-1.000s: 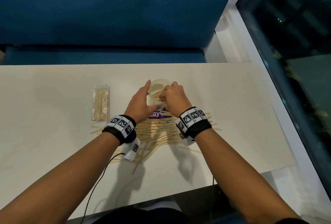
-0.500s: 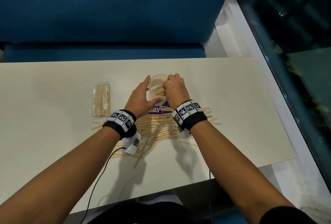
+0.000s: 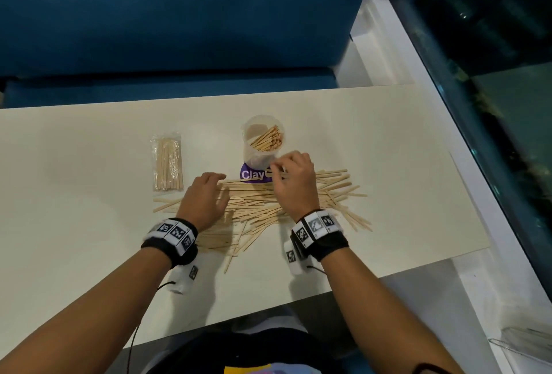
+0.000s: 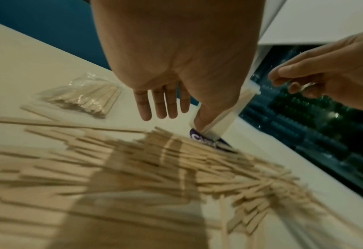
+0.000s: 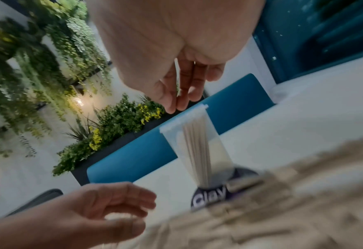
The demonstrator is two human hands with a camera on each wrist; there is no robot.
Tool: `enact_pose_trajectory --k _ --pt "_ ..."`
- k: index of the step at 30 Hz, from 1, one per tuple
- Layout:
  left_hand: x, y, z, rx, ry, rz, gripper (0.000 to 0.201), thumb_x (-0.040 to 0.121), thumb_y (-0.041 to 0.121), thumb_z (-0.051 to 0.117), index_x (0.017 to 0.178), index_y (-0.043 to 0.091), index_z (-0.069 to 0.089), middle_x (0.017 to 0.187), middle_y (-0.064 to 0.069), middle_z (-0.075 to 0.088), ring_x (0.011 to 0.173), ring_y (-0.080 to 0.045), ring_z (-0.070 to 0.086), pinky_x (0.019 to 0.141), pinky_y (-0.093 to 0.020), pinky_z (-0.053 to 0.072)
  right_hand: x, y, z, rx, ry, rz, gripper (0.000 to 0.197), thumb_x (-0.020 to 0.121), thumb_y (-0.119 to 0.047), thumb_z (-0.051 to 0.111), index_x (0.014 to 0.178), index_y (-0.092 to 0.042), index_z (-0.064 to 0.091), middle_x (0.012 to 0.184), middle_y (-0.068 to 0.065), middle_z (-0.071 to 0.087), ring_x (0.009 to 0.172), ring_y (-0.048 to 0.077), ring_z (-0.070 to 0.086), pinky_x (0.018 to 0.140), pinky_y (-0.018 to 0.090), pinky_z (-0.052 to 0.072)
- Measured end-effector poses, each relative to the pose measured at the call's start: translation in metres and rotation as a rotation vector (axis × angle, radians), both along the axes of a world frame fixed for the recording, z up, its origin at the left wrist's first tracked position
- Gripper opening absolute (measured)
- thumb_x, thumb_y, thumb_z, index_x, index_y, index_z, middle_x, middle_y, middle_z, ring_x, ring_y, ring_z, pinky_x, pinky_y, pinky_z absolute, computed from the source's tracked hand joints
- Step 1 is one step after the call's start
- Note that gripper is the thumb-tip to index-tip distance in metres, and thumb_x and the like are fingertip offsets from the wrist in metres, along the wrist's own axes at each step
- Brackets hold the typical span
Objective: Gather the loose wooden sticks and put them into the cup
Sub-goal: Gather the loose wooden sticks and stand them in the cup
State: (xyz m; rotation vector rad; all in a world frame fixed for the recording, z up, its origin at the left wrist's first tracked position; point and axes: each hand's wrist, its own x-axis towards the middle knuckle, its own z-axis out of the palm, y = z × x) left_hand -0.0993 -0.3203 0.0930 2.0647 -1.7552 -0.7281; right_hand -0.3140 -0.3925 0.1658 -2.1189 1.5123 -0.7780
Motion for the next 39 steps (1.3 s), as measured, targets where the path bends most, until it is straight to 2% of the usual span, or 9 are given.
enact_pose_trajectory --k 3,6,12,17,20,24,32,36,39 --pt "0.003 0.006 -0.011 0.026 -0.164 -0.128 0.067 0.089 0.032 0.077 0.147 0.01 0.052 0.143 -0.012 0.058 0.127 -0.033 0.057 0.101 -0.051 0.051 -0.013 0.034 -0.027 0.129 0.034 0.005 0.014 0.095 -0.02 0.062 0.1 -0.015 0.074 0.103 -0.002 0.066 0.103 0.015 0.052 0.093 0.04 0.048" --pt "0.002 0.006 -0.017 0.056 -0.283 -0.194 0.069 0.088 0.038 0.076 0.148 0.015 0.049 0.142 -0.01 0.058 0.126 -0.033 0.055 0.099 -0.053 0.049 -0.022 0.058 -0.053 0.249 0.093 0.055 0.014 0.094 -0.019 0.064 0.103 -0.017 0.075 0.107 -0.001 0.067 0.107 0.016 0.052 0.097 0.041 0.047" --pt "-0.003 -0.001 -0.023 0.047 -0.286 -0.245 0.038 0.091 0.028 0.072 0.124 0.012 0.066 0.115 -0.014 0.064 0.103 -0.035 0.057 0.084 -0.049 0.051 -0.02 0.069 -0.074 0.439 0.2 0.139 0.042 0.092 -0.005 0.065 0.133 -0.014 0.061 0.13 0.004 0.054 0.125 0.019 0.049 0.109 0.035 0.047" --pt "-0.002 -0.006 -0.03 0.038 -0.237 -0.269 0.024 0.089 0.017 0.077 0.111 0.009 0.069 0.108 -0.011 0.063 0.096 -0.029 0.055 0.081 -0.041 0.053 -0.005 0.051 -0.086 0.361 0.338 0.115 0.072 0.08 0.014 0.065 0.143 -0.014 0.048 0.143 0.011 0.042 0.127 0.028 0.051 0.104 0.039 0.052" --pt "-0.005 -0.008 -0.028 0.035 -0.203 -0.274 0.019 0.09 0.008 0.072 0.109 0.007 0.067 0.108 -0.012 0.064 0.096 -0.029 0.056 0.082 -0.041 0.052 0.0 0.043 -0.091 0.371 0.394 0.114 0.066 0.079 0.012 0.068 0.138 -0.015 0.051 0.14 0.01 0.041 0.119 0.029 0.055 0.098 0.041 0.055" --pt "-0.009 -0.01 -0.025 0.052 -0.147 -0.289 0.031 0.086 -0.006 0.067 0.116 0.001 0.066 0.108 -0.018 0.065 0.099 -0.035 0.057 0.085 -0.045 0.05 0.004 0.035 -0.089 0.379 0.403 0.117 0.048 0.088 -0.002 0.07 0.132 -0.014 0.055 0.136 0.01 0.045 0.117 0.028 0.056 0.098 0.041 0.055" --pt "-0.016 -0.011 -0.021 0.021 -0.139 -0.339 0.016 0.091 0.001 0.068 0.107 0.002 0.064 0.103 -0.016 0.057 0.089 -0.031 0.053 0.076 -0.04 0.05 0.01 0.021 -0.073 0.213 0.54 0.236 0.036 0.092 -0.024 0.07 0.128 -0.019 0.065 0.129 0.005 0.061 0.118 0.027 0.054 0.101 0.042 0.049" --pt "-0.017 -0.014 -0.013 0.082 -0.204 -0.373 0.021 0.09 -0.002 0.06 0.11 0.003 0.056 0.096 -0.016 0.063 0.075 -0.026 0.045 0.067 -0.038 0.037 0.012 0.013 -0.068 0.107 0.585 0.257 0.022 0.087 -0.018 0.072 0.109 -0.02 0.076 0.109 0.002 0.074 0.11 0.028 0.059 0.101 0.046 0.046" --pt "-0.019 -0.015 -0.008 0.09 -0.297 -0.405 0.02 0.092 0.01 0.057 0.111 0.005 0.054 0.1 -0.014 0.062 0.077 -0.023 0.038 0.07 -0.036 0.032 0.015 0.009 -0.064 0.025 0.612 0.301 0.013 0.081 -0.017 0.079 0.094 -0.019 0.078 0.092 0.003 0.073 0.096 0.028 0.059 0.09 0.042 0.049"
